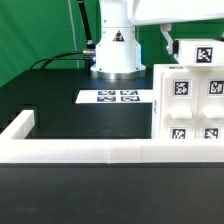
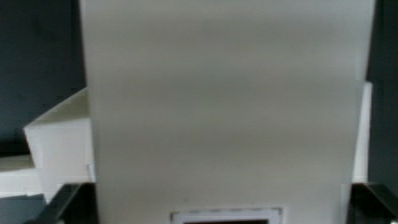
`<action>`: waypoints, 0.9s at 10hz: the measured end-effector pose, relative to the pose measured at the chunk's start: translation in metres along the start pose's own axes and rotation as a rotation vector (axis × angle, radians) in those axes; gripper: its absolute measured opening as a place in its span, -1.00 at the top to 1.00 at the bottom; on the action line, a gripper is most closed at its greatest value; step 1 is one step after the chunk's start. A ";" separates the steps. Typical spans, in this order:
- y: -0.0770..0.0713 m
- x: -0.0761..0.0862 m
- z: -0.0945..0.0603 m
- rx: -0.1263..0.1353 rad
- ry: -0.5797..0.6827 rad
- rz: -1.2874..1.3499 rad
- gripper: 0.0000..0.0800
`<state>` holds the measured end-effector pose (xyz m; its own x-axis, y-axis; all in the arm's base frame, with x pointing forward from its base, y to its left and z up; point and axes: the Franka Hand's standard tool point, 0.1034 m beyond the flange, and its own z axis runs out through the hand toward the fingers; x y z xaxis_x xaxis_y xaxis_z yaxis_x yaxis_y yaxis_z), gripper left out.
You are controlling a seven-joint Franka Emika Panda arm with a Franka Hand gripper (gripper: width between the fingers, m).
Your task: Assemble cabinet
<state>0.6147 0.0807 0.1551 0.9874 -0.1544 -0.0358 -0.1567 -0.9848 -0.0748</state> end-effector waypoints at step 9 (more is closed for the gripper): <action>-0.007 0.001 0.001 0.026 0.010 0.691 -0.40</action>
Offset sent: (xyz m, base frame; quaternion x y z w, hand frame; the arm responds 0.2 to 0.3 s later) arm -0.0062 -0.0023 -0.0026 -0.0077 0.0046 0.2380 0.9712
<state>0.6173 0.0873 0.1550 0.6610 -0.7466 -0.0751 -0.7504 -0.6581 -0.0621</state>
